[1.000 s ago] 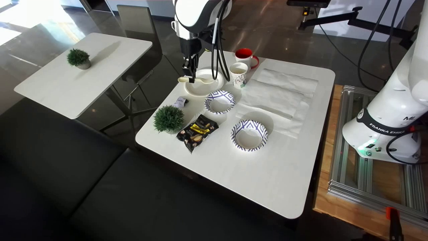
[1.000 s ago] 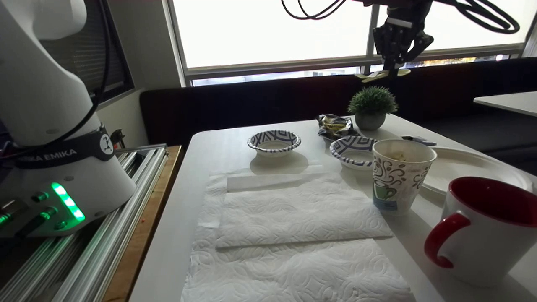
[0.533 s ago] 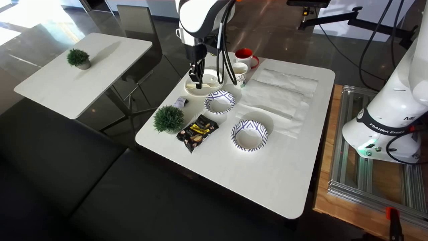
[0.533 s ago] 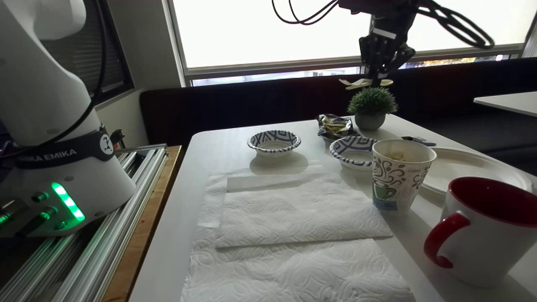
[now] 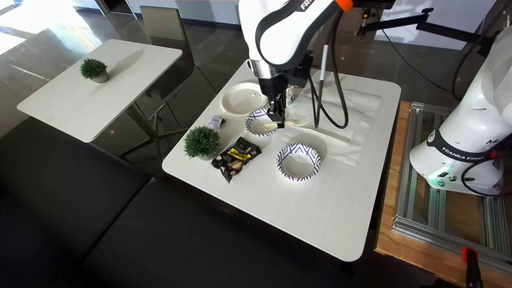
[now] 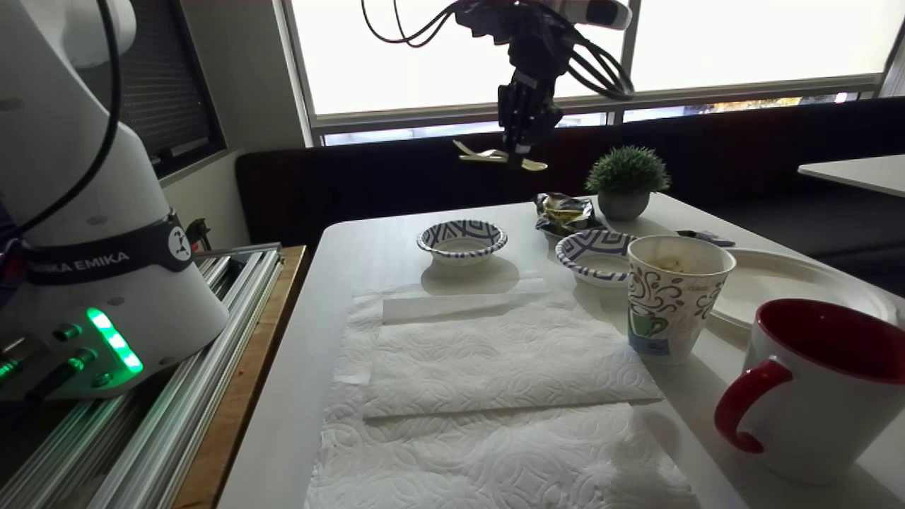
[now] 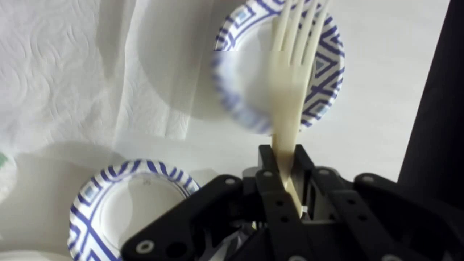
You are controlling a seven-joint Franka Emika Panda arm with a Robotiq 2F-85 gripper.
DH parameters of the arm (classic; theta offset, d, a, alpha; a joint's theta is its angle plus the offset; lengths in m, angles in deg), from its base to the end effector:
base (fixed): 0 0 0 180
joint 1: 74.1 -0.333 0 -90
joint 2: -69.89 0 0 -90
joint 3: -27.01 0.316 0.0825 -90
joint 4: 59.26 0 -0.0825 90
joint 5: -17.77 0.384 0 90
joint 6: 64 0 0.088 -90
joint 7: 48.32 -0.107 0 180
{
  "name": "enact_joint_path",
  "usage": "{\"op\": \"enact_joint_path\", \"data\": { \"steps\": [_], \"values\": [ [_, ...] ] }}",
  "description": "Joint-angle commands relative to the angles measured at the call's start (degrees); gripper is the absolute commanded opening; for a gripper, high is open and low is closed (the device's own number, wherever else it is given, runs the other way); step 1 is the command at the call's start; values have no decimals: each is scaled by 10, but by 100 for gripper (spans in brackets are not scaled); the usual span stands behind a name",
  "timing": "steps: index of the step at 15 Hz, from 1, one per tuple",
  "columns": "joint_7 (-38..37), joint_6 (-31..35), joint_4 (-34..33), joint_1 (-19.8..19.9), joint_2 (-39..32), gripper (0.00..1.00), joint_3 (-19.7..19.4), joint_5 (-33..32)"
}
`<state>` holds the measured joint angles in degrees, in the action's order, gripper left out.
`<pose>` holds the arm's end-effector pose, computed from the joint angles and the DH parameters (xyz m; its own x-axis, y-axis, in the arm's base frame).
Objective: Put the white fork and spoon on the white napkin.
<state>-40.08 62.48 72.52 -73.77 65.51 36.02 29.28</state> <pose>0.4944 0.0824 0.3027 0.9728 0.1732 -0.1536 0.1460 -0.9739 -0.1739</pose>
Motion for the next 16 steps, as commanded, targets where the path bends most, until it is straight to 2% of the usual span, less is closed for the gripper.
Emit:
{"op": "enact_joint_path", "data": {
  "steps": [1,4,7,8,9,13,16],
  "values": [
    [-79,28,144,-7,119,4,-33,-5],
    [-102,91,237,13,179,4,-68,-21],
    [-132,167,283,43,190,4,-90,-93],
    [-138,201,293,57,180,4,-93,-128],
    [-138,213,259,63,142,4,-98,-143],
    [-149,332,269,78,81,4,-105,-198],
    [-132,407,270,69,20,4,-116,-192]
  ]
}}
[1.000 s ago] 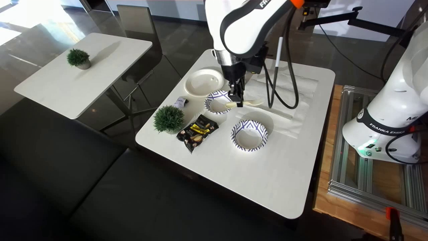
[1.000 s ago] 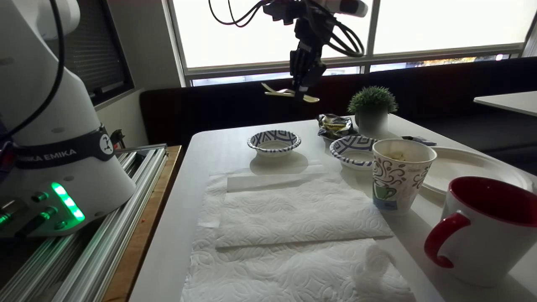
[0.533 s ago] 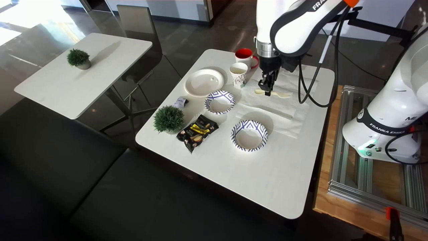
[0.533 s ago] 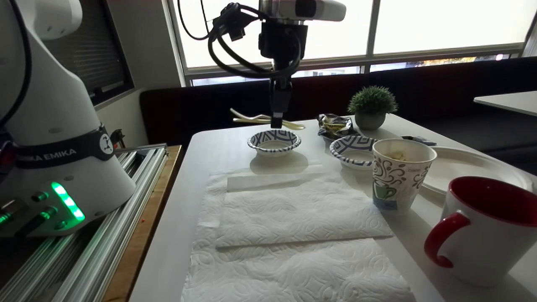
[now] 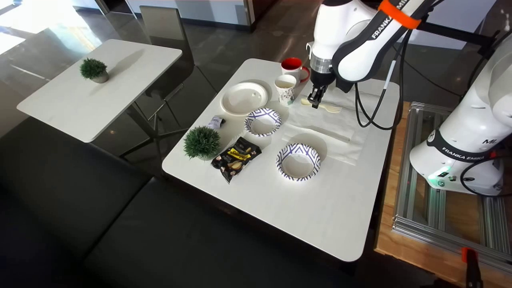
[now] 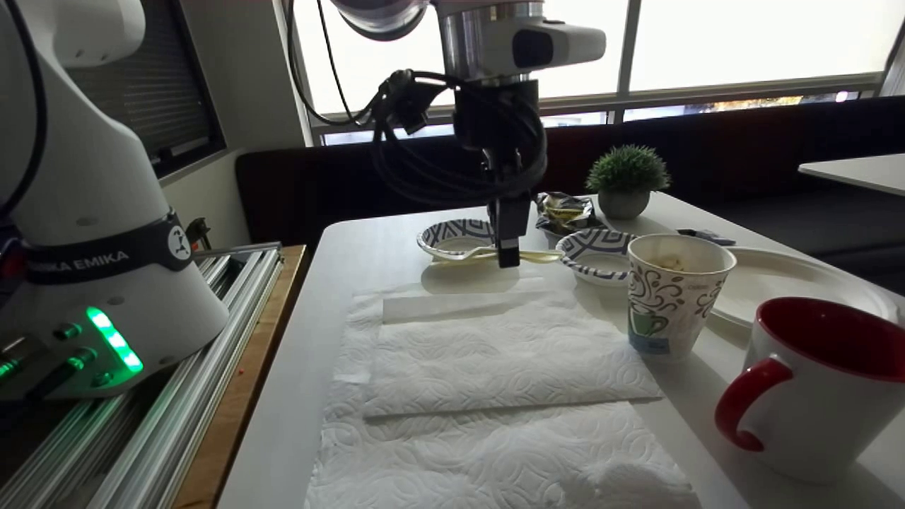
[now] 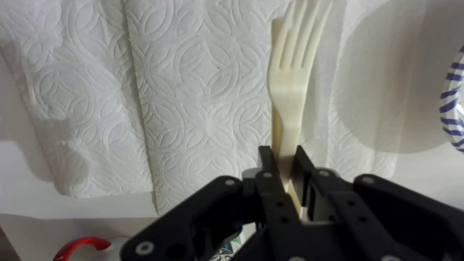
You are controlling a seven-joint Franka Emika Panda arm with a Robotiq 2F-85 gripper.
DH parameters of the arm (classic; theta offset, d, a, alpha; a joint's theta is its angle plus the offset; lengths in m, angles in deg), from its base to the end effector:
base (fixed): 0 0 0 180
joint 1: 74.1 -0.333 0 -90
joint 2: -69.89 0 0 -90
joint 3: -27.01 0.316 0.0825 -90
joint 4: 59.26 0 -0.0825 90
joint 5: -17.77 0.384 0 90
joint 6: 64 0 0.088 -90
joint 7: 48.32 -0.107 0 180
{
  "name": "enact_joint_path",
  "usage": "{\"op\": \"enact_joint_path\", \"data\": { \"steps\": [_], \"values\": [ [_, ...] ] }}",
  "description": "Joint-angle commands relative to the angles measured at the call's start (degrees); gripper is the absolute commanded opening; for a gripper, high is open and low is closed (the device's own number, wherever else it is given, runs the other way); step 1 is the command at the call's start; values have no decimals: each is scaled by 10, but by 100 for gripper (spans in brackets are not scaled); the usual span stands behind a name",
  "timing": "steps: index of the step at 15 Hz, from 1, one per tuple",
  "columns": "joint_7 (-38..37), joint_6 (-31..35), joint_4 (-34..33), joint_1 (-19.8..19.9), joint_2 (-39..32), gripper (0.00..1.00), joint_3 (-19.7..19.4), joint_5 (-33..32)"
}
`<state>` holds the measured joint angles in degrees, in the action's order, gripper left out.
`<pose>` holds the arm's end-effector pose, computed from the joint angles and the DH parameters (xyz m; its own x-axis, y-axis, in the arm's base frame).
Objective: Put the white fork and spoon on the white napkin.
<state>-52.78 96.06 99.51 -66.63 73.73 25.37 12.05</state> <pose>0.3914 -0.0579 0.2421 0.9857 -0.1419 0.0905 -0.1454 -0.9888 0.0334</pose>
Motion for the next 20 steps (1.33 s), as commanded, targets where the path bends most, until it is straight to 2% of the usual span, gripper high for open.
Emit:
{"op": "enact_joint_path", "data": {
  "steps": [1,2,3,4,6,7,12,13,16,17,18,20],
  "values": [
    [-4,91,0,-5,-81,4,-12,-19],
    [-4,107,0,-8,-96,4,-16,-20],
    [8,118,0,-12,-107,41,-17,-3],
    [0,106,0,-17,-103,42,-25,-18],
    [-4,45,-2,-31,-60,55,-28,-16],
    [24,13,-5,-29,-33,61,-5,24],
    [57,-148,-27,-73,93,95,21,70],
    [56,-177,-37,-79,112,100,21,70],
    [33,-267,-68,-86,154,100,16,90],
    [45,-271,-71,-87,163,100,8,104],
    [34,-238,-65,-82,137,100,20,79],
    [34,-244,-67,-82,147,100,19,81]
  ]
}}
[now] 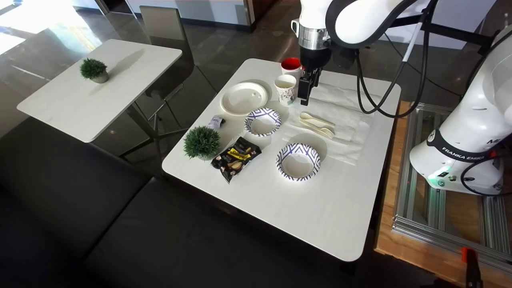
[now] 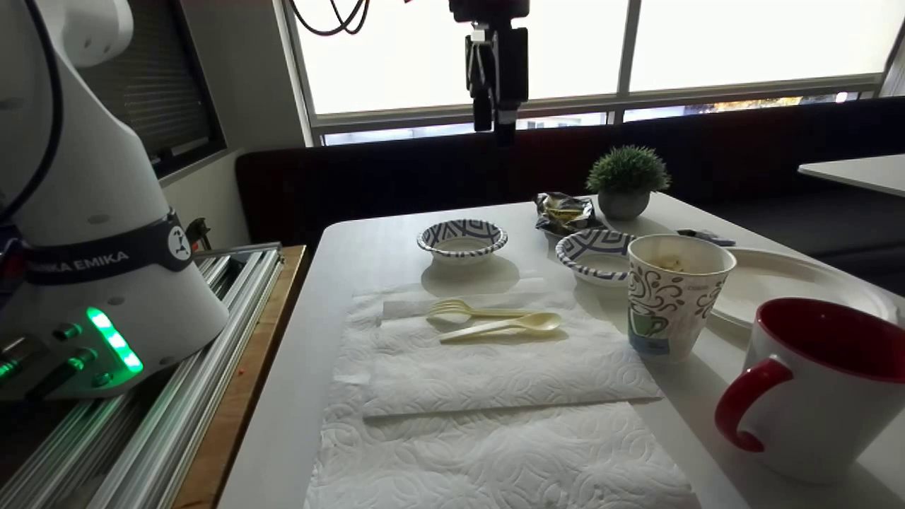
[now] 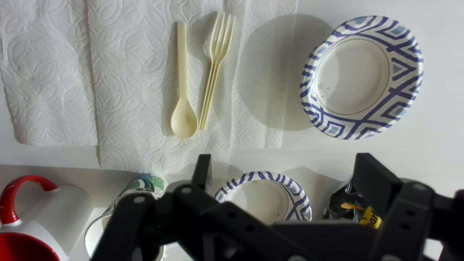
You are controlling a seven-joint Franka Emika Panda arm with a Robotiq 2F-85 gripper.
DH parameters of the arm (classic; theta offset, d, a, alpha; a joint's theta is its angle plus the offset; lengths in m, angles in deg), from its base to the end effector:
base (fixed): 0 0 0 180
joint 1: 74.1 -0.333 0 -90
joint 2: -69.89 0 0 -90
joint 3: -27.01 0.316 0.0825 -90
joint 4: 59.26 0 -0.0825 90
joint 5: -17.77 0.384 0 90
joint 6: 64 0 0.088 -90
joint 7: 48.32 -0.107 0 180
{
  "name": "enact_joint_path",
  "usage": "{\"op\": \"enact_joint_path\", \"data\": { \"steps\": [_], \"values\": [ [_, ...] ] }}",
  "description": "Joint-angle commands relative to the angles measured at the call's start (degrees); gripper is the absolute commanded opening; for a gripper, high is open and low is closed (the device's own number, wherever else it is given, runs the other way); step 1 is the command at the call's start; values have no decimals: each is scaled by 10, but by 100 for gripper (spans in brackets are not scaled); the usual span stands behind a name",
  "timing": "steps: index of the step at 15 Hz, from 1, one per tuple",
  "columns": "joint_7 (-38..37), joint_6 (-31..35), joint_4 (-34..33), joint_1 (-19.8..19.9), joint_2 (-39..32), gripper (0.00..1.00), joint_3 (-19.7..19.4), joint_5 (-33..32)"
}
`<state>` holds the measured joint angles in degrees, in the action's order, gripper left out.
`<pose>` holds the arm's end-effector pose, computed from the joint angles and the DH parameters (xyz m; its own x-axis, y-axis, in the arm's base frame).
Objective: Put the white fork and spoon on the white napkin.
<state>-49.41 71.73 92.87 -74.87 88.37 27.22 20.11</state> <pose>0.4046 0.0073 0.3498 0.9989 -0.0313 0.0353 -0.0303 -0.9991 -0.0291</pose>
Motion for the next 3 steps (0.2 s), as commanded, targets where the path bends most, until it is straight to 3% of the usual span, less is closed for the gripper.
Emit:
{"op": "enact_joint_path", "data": {
  "steps": [1,3],
  "values": [
    [0,-1,1,1,-2,100,1,0],
    [0,-1,2,0,-7,100,1,0]
  ]
}}
